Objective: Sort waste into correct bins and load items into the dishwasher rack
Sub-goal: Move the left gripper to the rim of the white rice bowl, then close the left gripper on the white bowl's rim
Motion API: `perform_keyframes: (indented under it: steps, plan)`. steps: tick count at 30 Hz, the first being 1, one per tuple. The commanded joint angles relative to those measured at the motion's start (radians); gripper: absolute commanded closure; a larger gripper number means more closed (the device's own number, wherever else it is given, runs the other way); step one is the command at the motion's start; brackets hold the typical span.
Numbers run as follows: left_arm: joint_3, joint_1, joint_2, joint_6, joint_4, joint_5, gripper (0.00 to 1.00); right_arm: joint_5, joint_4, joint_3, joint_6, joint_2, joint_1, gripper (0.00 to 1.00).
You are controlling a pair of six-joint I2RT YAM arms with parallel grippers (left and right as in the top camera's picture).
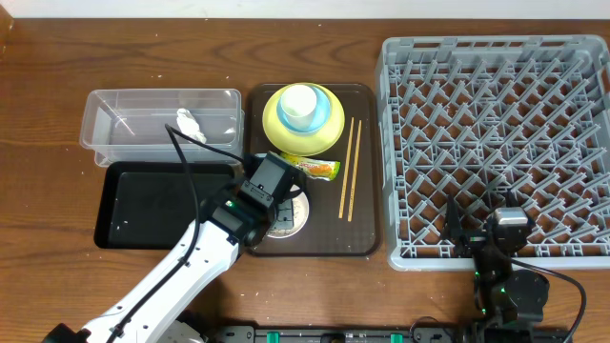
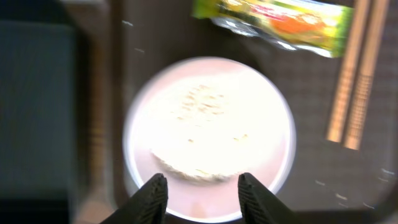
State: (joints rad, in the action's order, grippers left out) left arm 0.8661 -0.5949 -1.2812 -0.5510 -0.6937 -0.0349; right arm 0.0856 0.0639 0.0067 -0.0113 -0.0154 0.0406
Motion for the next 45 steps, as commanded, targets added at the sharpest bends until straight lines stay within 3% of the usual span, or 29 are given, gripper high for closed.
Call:
perform_keyframes:
  steps: [1, 6, 11, 25, 31, 45]
  plan:
    - [0.019, 0.000, -0.004, -0.003, 0.003, 0.152, 0.64, -0.003, 0.004, -0.001, 0.006, 0.004, -0.003, 0.01]
    - [0.019, 0.000, -0.007, -0.003, 0.007, 0.177, 0.75, -0.003, 0.004, -0.001, 0.006, 0.004, -0.003, 0.01]
    - [0.018, -0.013, -0.008, -0.004, 0.045, 0.177, 0.78, -0.003, 0.004, -0.001, 0.006, 0.004, -0.003, 0.01]
    - [0.019, -0.155, -0.089, -0.040, 0.177, 0.058, 0.77, -0.003, 0.004, -0.001, 0.006, 0.004, -0.003, 0.01]
    - [0.019, -0.156, -0.163, -0.040, 0.194, -0.116, 0.76, -0.003, 0.004, -0.001, 0.006, 0.004, -0.003, 0.01]
    - [0.019, -0.157, -0.268, -0.041, 0.229, -0.104, 0.76, -0.003, 0.004, -0.001, 0.006, 0.004, -0.003, 0.01]
